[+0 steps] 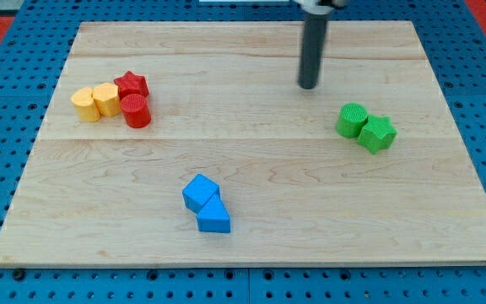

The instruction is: Move the green circle to the right of the blue blocks

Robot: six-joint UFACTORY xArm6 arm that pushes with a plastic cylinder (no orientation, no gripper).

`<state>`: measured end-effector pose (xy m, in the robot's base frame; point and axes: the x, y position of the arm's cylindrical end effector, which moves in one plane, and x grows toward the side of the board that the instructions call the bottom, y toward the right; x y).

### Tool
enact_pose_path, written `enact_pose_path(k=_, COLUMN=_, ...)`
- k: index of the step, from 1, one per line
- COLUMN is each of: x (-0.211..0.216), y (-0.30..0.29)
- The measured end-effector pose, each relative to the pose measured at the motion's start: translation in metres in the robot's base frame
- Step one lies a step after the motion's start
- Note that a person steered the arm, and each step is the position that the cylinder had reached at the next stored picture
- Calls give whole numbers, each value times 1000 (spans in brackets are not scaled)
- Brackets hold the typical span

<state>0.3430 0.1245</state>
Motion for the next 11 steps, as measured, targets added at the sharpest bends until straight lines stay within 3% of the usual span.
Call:
enact_pose_path(k=1, x=13, y=38)
enact_pose_path(k=5, x=92, y=36)
enact_pose_path(k=9, x=109, y=-52)
enact_pose_path(k=11, x=143, y=-84)
